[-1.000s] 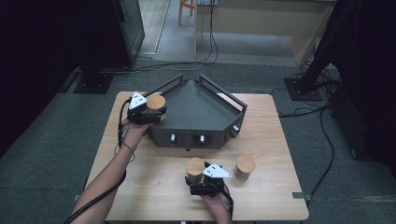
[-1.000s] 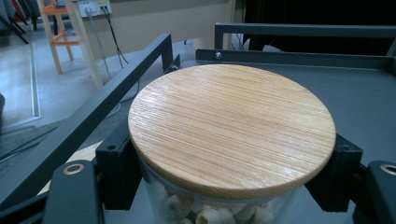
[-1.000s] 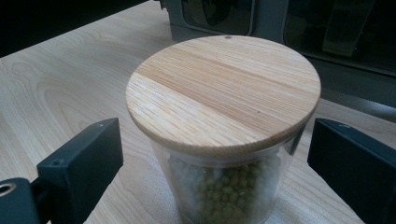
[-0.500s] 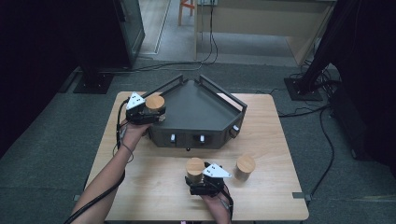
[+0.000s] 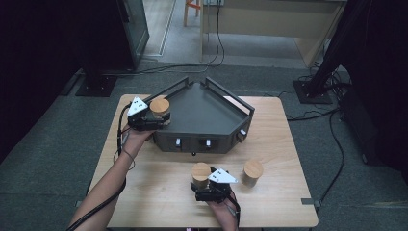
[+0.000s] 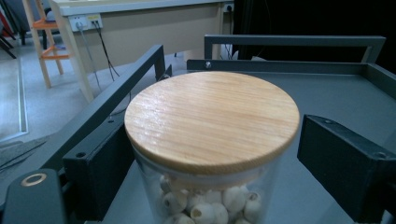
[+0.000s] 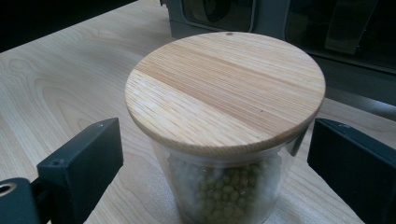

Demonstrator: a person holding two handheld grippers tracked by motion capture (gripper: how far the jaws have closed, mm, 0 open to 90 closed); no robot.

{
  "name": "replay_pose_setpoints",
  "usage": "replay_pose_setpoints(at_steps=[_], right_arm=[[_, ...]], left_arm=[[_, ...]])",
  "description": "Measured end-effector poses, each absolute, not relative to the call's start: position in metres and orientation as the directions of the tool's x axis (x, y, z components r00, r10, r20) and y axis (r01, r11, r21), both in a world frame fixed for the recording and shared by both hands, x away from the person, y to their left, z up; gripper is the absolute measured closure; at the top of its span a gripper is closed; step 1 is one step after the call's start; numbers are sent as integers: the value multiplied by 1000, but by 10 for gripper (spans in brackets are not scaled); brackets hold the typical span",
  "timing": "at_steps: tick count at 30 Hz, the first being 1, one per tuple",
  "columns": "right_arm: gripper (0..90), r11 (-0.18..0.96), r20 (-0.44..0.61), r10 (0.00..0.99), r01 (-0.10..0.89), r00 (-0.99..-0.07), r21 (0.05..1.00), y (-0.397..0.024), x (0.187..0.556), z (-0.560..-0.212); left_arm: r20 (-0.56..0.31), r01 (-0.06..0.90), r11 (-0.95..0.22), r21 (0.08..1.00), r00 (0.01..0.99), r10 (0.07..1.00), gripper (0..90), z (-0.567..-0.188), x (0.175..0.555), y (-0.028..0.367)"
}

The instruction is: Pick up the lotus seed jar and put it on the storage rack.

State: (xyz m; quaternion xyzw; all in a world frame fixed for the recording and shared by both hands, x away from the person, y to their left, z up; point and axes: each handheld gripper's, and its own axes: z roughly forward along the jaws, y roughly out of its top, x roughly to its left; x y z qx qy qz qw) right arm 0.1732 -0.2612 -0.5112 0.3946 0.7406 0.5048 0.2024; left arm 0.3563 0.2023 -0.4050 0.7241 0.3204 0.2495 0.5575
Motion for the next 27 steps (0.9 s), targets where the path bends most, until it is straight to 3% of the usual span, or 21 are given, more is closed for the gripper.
replay_pose_setpoints(at_steps=[12,27], right_arm=[[31,178,98,791,379,-605,908,-261,173,-511],[31,178,95,793,378,-602,909,-260,172,-511]], left_arm=[[-3,198,-170,965,660,751,108,-405,343,209],[55,167,-211,963,647,761,108,-409,313,216]])
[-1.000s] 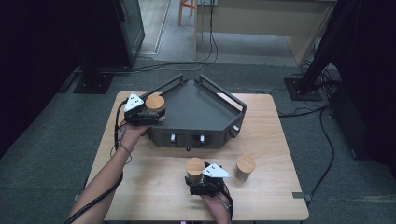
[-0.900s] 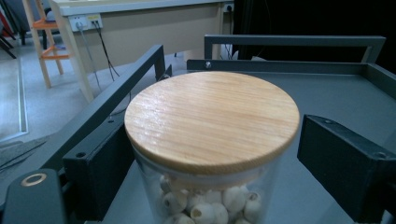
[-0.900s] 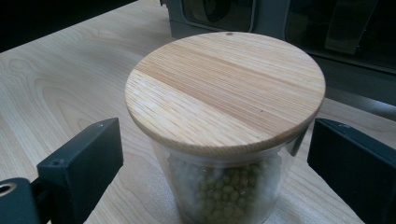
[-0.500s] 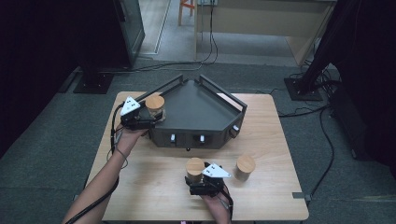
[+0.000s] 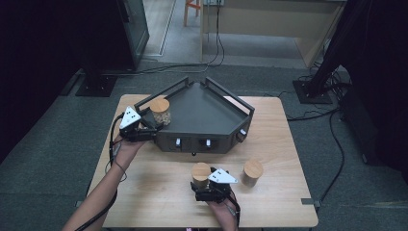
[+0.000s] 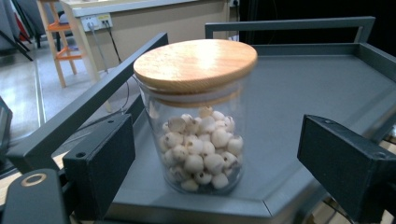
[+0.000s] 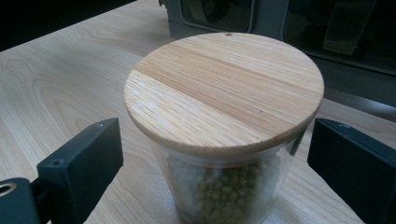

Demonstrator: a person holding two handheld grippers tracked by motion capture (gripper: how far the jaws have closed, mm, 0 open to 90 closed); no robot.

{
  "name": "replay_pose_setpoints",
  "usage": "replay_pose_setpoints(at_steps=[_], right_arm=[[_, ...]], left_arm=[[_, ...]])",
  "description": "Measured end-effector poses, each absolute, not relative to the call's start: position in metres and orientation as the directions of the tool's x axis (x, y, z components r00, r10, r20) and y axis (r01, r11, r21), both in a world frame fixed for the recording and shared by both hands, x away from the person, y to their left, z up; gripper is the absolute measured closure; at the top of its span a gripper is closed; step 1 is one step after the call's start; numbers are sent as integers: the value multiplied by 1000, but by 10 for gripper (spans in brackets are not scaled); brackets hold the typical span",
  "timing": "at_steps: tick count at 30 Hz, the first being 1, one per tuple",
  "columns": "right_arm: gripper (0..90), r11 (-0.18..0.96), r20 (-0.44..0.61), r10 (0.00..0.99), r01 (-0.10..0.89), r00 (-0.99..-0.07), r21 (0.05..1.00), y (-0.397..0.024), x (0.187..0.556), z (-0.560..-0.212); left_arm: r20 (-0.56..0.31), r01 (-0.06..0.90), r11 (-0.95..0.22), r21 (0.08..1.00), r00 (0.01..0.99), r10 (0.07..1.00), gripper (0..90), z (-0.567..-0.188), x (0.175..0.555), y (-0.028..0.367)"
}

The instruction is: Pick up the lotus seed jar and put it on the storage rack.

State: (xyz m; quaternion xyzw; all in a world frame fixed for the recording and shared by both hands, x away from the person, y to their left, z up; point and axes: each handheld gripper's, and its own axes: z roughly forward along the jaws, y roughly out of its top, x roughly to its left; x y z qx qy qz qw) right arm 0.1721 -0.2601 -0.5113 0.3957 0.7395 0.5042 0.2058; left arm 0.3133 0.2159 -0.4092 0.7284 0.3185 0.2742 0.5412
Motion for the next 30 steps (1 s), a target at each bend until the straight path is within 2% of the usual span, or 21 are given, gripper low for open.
replay_pose_setpoints(at_steps=[19,21,30], right_arm=[[31,179,93,793,376,-602,909,-260,172,-511],[31,180,92,793,376,-602,909,-260,172,-511],[31,183,89,793,374,-603,909,-260,172,-511]], left_arm=[[80,135,-210,968,630,772,108,-419,276,226],[111,110,-223,968,614,781,108,-425,264,226],[147,84,-252,964,623,768,108,-430,250,227]])
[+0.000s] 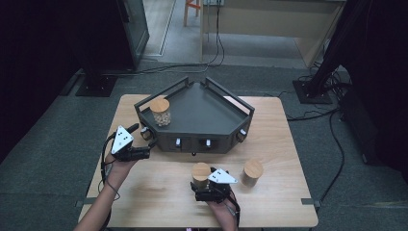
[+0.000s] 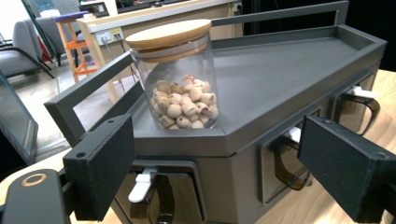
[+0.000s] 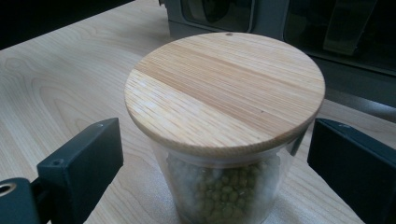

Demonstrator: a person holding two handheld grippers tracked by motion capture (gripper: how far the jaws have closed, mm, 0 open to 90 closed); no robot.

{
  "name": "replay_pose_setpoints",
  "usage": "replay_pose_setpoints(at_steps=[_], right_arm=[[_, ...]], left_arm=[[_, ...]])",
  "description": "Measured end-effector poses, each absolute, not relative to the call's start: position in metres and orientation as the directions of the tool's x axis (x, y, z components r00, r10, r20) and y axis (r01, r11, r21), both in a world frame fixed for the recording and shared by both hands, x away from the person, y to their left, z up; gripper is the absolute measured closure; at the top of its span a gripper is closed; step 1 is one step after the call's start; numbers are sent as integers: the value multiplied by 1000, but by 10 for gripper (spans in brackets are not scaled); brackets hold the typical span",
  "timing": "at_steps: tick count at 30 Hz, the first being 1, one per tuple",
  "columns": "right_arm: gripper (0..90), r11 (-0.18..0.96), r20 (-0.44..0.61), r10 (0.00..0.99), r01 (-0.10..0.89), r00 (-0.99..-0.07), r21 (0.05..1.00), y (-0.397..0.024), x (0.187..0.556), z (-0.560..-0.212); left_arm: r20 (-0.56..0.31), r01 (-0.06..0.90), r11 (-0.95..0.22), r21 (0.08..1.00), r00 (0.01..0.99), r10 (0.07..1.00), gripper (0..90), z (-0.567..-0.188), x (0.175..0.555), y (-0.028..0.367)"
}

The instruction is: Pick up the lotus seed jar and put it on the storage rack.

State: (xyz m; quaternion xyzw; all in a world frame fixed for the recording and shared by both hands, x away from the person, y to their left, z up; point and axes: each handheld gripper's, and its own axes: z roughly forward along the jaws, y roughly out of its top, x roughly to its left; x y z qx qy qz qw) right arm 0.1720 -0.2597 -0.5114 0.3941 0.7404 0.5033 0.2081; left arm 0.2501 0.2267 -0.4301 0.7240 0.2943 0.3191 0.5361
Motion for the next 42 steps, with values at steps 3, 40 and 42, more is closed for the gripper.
replay_pose_setpoints(at_steps=[3,40,42], right_arm=[[31,183,88,793,374,-603,909,-260,172,-511],[31,193,91,786,383,-611,903,-259,175,-509],[32,196,88,786,382,-611,903,-259,175,-509]], left_arm=[[143,97,-255,962,618,773,108,-431,246,225],[64,134,-193,972,639,767,109,-465,214,239],[68,135,-198,971,638,767,109,-467,212,240]])
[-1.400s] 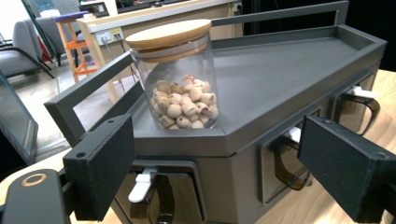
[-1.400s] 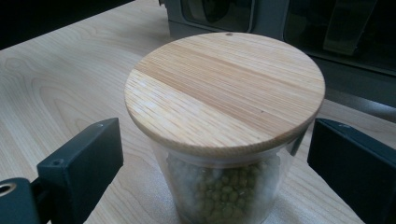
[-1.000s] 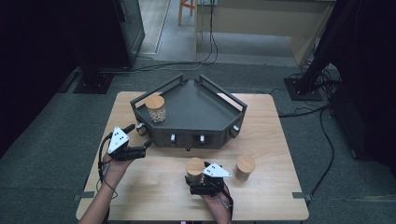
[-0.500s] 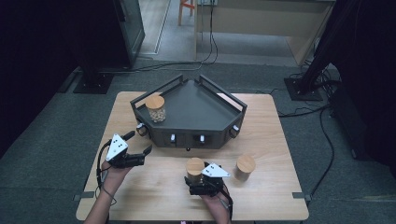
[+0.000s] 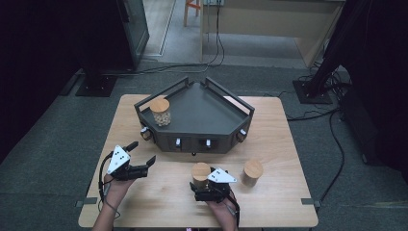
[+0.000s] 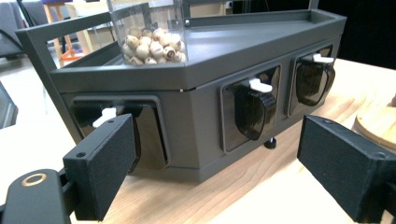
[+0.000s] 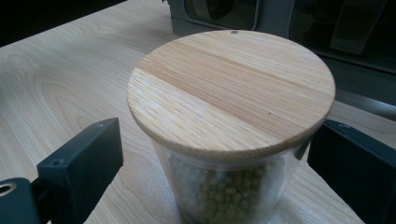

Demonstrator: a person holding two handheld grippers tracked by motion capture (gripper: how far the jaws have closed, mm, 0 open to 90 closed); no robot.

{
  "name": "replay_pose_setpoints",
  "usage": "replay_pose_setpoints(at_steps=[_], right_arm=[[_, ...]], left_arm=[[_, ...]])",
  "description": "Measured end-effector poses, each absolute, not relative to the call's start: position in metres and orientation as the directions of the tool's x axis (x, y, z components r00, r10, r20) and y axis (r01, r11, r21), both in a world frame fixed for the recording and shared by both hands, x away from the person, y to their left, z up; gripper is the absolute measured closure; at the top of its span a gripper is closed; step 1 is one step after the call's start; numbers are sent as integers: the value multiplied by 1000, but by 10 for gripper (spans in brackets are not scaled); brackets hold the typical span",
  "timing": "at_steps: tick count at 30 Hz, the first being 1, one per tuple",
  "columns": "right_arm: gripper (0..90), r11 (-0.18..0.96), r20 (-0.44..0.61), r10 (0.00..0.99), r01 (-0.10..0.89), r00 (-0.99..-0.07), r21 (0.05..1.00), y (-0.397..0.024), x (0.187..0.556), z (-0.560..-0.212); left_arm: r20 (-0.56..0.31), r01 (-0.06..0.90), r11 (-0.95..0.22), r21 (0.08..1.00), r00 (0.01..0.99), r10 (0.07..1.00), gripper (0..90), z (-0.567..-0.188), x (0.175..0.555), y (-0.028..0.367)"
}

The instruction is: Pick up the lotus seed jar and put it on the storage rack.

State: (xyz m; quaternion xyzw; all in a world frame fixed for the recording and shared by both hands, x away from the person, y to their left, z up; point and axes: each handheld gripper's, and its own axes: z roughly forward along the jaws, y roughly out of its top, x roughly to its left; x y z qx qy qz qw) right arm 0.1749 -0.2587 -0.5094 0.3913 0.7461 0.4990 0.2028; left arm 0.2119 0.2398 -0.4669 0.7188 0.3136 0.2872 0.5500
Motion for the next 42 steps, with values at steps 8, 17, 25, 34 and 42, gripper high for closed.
replay_pose_setpoints(at_steps=[8,17,25,34,42], right_arm=[[31,196,85,789,380,-609,904,-258,174,-509],[31,198,78,789,373,-609,906,-258,173,-510],[31,200,76,790,373,-608,906,-257,173,-510],[31,215,65,789,373,-611,903,-255,174,-508],[31,234,49,789,374,-612,897,-250,175,-507]], left_arm=[[65,141,-198,970,633,771,109,-474,204,241],[45,152,-182,971,634,772,109,-482,197,243],[35,161,-177,971,636,771,109,-488,193,247],[17,176,-169,970,641,767,109,-495,192,252],[16,196,-192,962,658,753,108,-498,194,252]])
